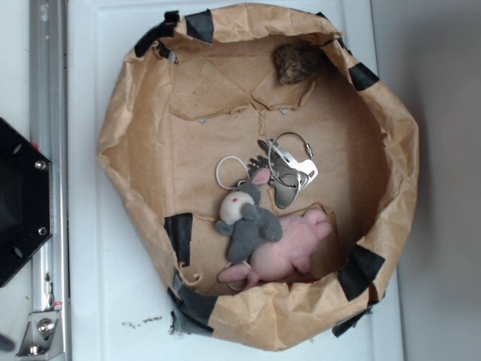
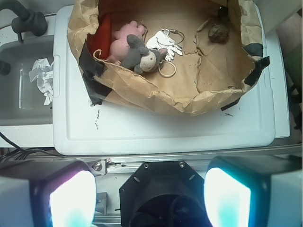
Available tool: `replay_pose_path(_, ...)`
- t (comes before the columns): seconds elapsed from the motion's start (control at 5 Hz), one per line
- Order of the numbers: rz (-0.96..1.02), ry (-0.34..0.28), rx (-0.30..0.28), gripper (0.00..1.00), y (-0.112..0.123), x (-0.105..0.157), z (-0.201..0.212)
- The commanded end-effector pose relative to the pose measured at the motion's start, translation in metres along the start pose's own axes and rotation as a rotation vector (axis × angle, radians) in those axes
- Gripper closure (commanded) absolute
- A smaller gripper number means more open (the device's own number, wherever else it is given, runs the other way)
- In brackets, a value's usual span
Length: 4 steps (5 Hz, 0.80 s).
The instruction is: Grab the silver keys.
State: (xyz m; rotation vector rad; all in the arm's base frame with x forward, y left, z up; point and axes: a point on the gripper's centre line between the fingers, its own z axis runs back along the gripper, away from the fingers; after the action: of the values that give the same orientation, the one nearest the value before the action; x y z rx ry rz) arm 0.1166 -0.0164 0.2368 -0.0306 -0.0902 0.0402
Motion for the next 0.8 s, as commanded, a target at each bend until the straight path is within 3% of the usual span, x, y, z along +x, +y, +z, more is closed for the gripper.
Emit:
replay_pose_path(0.0, 0.0, 0.0, 0.0, 0.0, 0.0, 0.0, 0.0)
replay_pose_path(0.2, 0.154, -0.013, 0.029, 0.0, -0.011, 0.045, -0.019)
replay_pose_path(0.4, 0.312, -0.034, 0.034, 0.0, -0.005, 0.075, -0.037)
replay_pose_path(0.6, 0.407, -0.048, 0.004, 0.0, 0.006, 0.089, -0.052)
